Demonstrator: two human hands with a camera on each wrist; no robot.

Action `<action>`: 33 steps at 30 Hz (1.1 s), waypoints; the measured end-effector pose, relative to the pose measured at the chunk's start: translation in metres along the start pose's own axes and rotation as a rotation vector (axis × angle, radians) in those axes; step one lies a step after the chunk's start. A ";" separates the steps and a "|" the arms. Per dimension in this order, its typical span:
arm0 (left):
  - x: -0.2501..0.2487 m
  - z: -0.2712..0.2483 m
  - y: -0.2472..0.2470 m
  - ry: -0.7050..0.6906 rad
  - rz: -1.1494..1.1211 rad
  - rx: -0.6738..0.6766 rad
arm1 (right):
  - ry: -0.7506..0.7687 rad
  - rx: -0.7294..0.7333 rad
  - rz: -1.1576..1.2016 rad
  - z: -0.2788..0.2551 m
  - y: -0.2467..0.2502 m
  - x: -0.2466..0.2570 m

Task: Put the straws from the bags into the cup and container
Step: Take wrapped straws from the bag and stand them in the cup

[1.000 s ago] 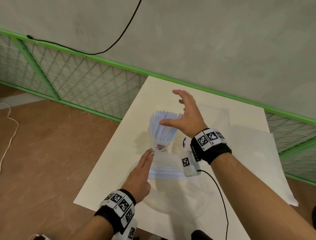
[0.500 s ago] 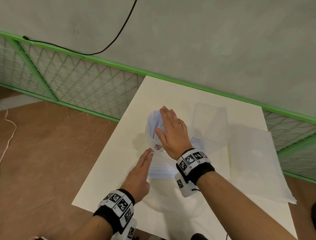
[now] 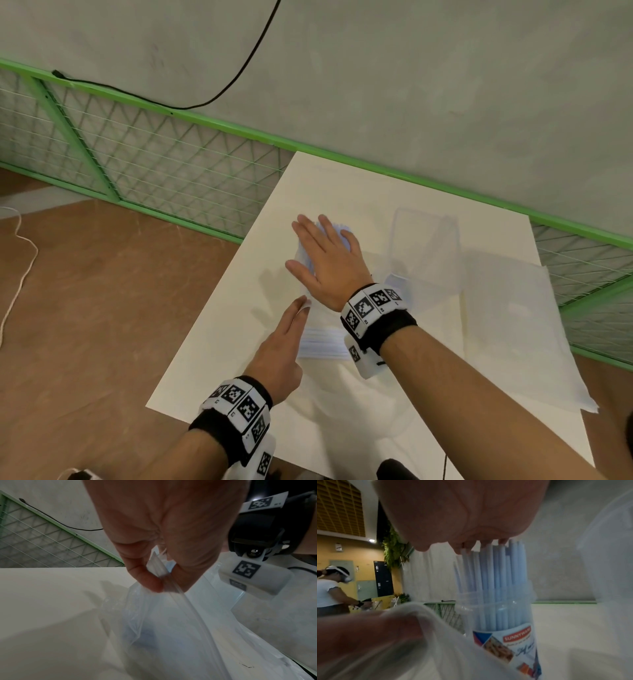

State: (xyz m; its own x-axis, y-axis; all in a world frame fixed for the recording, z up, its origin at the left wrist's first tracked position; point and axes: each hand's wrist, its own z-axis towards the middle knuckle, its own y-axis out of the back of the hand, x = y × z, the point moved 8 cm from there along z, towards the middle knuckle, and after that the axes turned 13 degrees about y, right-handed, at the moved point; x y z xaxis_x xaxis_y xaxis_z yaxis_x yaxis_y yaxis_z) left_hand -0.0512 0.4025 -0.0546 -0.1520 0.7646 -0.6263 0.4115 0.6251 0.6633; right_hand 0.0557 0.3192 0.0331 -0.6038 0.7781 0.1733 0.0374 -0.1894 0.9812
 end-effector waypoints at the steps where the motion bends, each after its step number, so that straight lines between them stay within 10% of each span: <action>1: 0.000 0.000 0.000 -0.006 -0.002 0.004 | -0.008 -0.008 0.006 0.000 0.003 -0.003; 5: -0.003 -0.001 -0.001 -0.018 0.030 0.025 | -0.036 0.061 0.025 -0.007 0.005 -0.014; 11: -0.007 -0.002 -0.005 -0.023 0.074 0.043 | 0.133 -0.345 0.162 -0.054 0.059 0.019; 18: -0.025 -0.005 -0.015 -0.069 0.069 0.099 | 0.007 0.247 0.368 -0.131 -0.053 0.038; 33: -0.043 -0.022 -0.019 -0.112 0.044 0.111 | -0.292 0.522 0.268 -0.127 -0.157 -0.015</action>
State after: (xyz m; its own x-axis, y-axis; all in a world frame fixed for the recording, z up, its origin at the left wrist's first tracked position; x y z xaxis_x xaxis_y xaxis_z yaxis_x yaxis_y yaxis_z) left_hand -0.0723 0.3611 -0.0317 -0.0328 0.7646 -0.6437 0.5130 0.5656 0.6457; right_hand -0.0424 0.2607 -0.1341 -0.2815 0.8888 0.3616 0.5829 -0.1409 0.8002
